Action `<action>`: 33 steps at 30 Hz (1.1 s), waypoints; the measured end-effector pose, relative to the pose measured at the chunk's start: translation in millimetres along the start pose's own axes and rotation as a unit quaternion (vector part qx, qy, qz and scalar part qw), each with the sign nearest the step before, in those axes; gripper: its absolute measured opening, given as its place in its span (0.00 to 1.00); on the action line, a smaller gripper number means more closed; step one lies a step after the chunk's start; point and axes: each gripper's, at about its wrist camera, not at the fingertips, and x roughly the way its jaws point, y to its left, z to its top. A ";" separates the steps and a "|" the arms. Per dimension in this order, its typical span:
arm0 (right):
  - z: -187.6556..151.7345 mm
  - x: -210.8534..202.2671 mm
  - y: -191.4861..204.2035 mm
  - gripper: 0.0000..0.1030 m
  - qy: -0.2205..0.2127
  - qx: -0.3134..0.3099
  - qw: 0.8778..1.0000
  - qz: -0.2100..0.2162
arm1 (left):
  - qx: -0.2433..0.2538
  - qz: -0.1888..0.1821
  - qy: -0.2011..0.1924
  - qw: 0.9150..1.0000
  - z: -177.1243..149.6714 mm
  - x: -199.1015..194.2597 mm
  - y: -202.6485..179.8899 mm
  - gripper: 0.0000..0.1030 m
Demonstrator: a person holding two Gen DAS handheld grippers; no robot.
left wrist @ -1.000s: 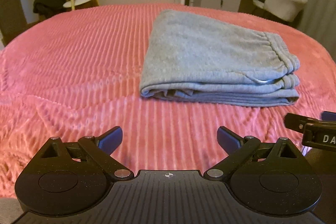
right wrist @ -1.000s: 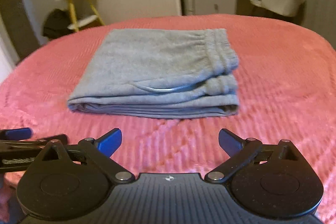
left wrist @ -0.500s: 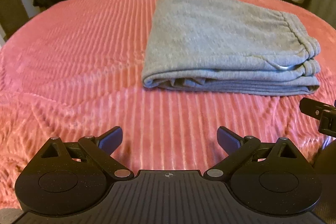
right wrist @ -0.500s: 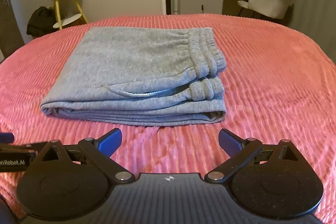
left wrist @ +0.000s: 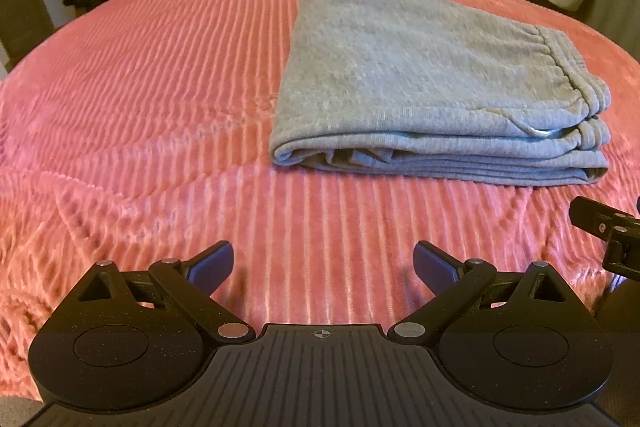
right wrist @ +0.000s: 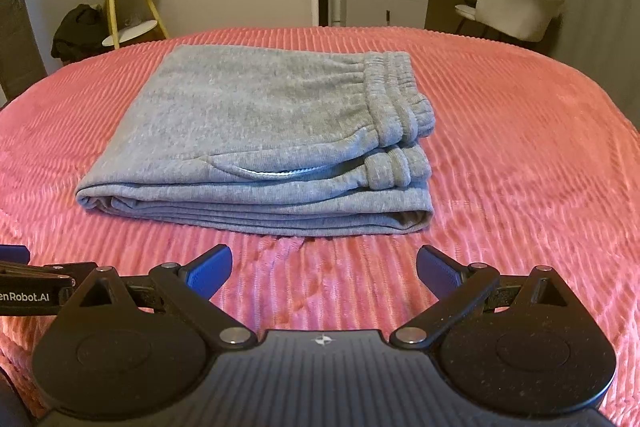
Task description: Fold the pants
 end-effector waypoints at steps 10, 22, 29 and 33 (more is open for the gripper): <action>-0.8 0.1 0.3 0.96 -0.001 -0.002 1.000 -0.001 | -0.004 -0.001 0.002 1.000 -0.3 0.4 1.5 0.97; -0.5 1.0 -4.8 0.96 0.004 0.018 1.000 0.004 | -0.007 -0.003 0.004 1.000 -0.8 1.4 2.5 0.97; -0.7 1.3 -5.8 0.96 0.004 0.023 1.000 0.004 | -0.010 -0.006 0.007 1.000 -0.9 1.6 3.4 0.97; -0.8 1.4 -6.7 0.96 0.004 0.026 1.000 0.004 | -0.014 -0.009 0.008 1.000 -1.0 1.5 4.4 0.97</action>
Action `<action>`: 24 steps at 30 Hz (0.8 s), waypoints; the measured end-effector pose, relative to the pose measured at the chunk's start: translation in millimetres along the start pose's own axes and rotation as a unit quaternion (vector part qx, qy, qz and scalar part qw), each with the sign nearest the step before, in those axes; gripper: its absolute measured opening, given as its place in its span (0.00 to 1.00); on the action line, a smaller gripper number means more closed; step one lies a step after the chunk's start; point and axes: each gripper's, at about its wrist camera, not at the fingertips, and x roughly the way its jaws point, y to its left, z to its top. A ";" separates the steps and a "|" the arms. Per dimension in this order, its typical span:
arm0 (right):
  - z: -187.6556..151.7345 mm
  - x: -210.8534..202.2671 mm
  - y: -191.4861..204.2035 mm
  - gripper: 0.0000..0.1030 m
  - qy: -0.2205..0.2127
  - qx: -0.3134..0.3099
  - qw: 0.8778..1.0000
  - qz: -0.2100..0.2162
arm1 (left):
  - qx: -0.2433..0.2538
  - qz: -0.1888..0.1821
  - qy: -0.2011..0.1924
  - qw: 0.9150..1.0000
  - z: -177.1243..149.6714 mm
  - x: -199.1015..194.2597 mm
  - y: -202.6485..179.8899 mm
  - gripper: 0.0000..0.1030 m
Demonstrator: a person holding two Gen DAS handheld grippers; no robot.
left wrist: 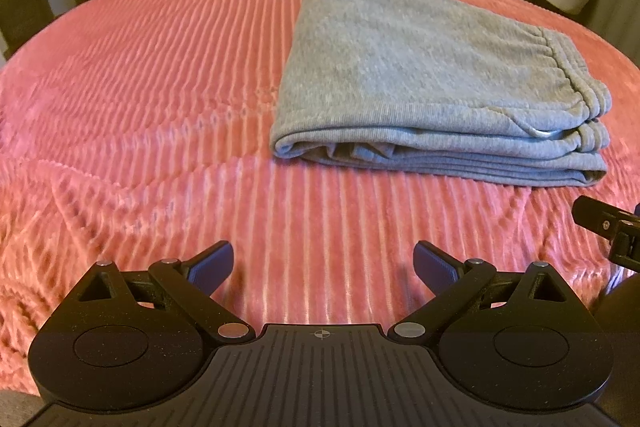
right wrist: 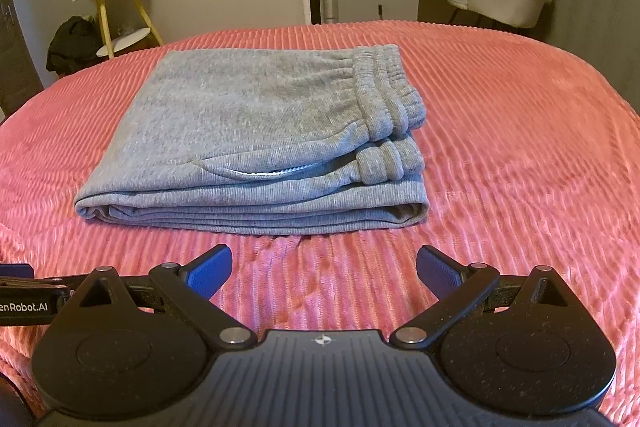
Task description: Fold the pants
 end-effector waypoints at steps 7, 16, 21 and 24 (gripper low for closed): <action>-0.2 -0.7 0.3 0.96 -0.001 0.000 1.000 0.000 | -0.004 -0.001 0.003 1.000 0.1 -0.2 1.0 0.97; 0.1 -0.7 -0.6 0.96 -0.001 0.004 1.000 0.001 | -0.007 0.000 0.005 1.000 0.2 1.2 1.9 0.97; 0.0 -0.3 -0.7 0.96 0.000 0.006 1.000 0.001 | -0.005 0.001 0.005 1.000 -0.3 1.7 1.8 0.97; 0.1 -0.3 -1.0 0.96 0.000 0.005 1.000 0.001 | -0.006 0.000 0.005 1.000 -0.2 1.7 1.9 0.97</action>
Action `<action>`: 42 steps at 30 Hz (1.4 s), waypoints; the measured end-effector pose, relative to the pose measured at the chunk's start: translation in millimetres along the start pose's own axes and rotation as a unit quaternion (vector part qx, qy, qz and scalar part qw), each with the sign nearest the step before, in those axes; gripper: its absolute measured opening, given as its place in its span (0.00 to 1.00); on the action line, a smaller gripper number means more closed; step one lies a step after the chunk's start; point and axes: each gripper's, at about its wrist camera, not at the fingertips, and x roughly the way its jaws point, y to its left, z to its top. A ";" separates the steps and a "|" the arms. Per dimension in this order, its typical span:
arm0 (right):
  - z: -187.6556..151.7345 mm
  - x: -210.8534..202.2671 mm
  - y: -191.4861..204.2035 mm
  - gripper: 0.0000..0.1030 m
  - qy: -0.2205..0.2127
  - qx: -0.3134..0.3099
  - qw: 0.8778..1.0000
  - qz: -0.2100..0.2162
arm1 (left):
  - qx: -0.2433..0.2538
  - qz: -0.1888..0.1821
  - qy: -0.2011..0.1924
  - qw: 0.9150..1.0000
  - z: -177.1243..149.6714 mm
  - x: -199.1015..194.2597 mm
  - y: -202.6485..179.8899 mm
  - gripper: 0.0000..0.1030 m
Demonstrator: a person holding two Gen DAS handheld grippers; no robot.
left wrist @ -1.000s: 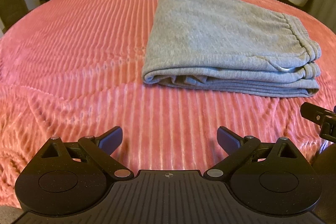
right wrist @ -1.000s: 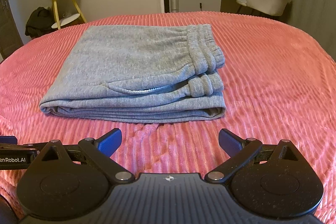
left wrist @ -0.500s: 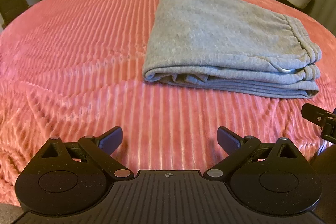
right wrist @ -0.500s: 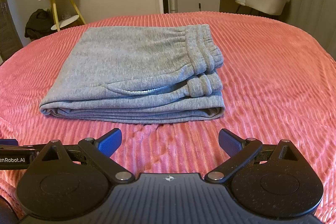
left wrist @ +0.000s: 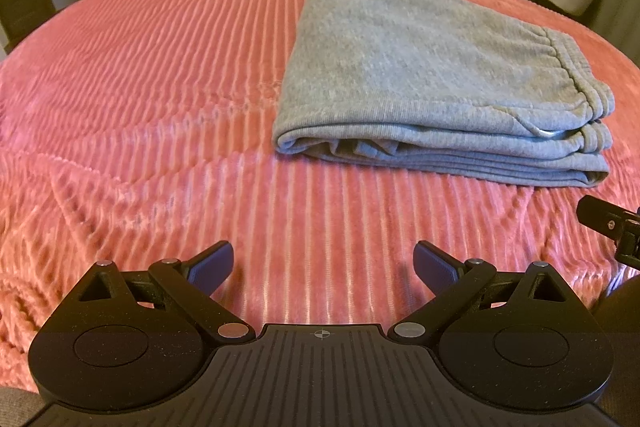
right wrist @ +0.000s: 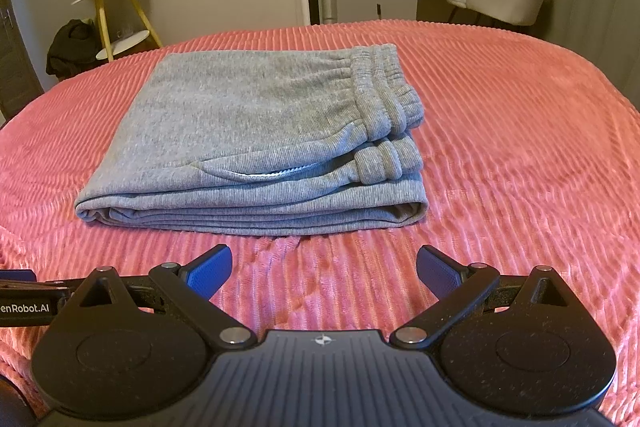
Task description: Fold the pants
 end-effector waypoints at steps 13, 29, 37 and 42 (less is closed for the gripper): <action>-0.7 -0.9 0.6 0.96 -0.001 0.003 1.000 0.000 | -0.001 0.000 0.000 1.000 0.3 0.1 -0.1 0.97; -0.4 -1.0 -0.3 0.96 -0.001 0.006 1.000 0.001 | 0.000 0.000 0.000 1.000 0.2 -0.4 -0.7 0.97; -0.3 -0.9 -0.6 0.96 -0.001 0.006 1.000 0.001 | 0.000 -0.002 -0.002 1.000 0.1 -1.4 -0.8 0.97; -0.4 -1.6 -0.1 0.96 -0.002 0.006 1.000 0.000 | 0.000 -0.003 -0.002 1.000 0.2 -1.3 -1.0 0.97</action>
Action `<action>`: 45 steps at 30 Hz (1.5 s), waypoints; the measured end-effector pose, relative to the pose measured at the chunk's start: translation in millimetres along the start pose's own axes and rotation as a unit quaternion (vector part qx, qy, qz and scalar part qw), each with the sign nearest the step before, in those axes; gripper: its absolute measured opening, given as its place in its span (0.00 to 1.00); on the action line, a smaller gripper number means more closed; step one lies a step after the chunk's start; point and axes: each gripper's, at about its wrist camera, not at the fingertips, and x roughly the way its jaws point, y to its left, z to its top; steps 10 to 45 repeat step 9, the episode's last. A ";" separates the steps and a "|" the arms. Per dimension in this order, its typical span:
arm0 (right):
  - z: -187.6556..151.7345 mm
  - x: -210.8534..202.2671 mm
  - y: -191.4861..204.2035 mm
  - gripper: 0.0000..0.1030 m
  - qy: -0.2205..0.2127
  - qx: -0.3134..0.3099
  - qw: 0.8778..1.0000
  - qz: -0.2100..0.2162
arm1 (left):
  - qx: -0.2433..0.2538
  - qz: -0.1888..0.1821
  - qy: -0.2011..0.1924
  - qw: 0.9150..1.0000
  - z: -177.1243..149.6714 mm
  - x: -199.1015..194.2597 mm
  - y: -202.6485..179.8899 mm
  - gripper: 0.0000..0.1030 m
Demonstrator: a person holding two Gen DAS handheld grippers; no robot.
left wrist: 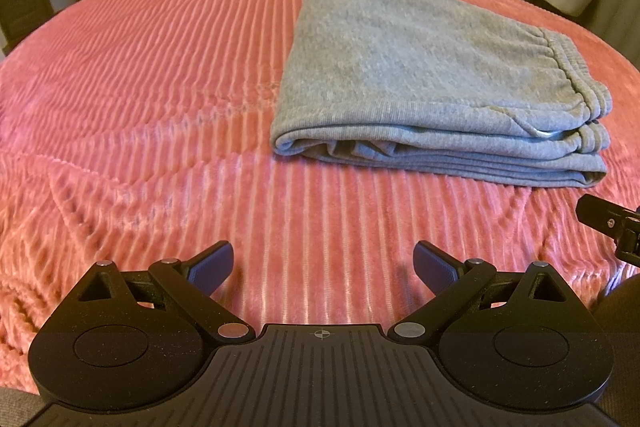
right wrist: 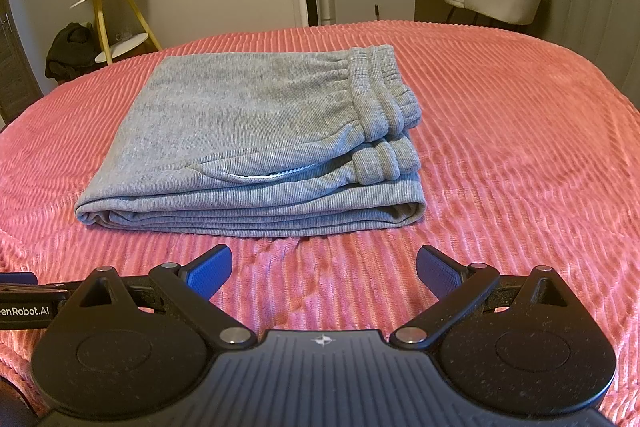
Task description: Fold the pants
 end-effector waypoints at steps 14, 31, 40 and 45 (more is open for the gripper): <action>0.0 -0.3 -0.3 0.96 0.000 0.000 1.000 -0.001 | 0.005 -0.002 -0.017 1.000 -0.3 -4.5 -0.9 0.97; 0.0 -0.3 -0.3 0.96 0.000 0.000 1.000 -0.001 | 0.005 -0.002 -0.017 1.000 -0.3 -4.5 -0.9 0.97; 0.0 -0.3 -0.3 0.96 0.000 0.000 1.000 -0.001 | 0.005 -0.002 -0.017 1.000 -0.3 -4.5 -0.9 0.97; 0.0 -0.3 -0.3 0.96 0.000 0.000 1.000 -0.001 | 0.005 -0.002 -0.017 1.000 -0.3 -4.5 -0.9 0.97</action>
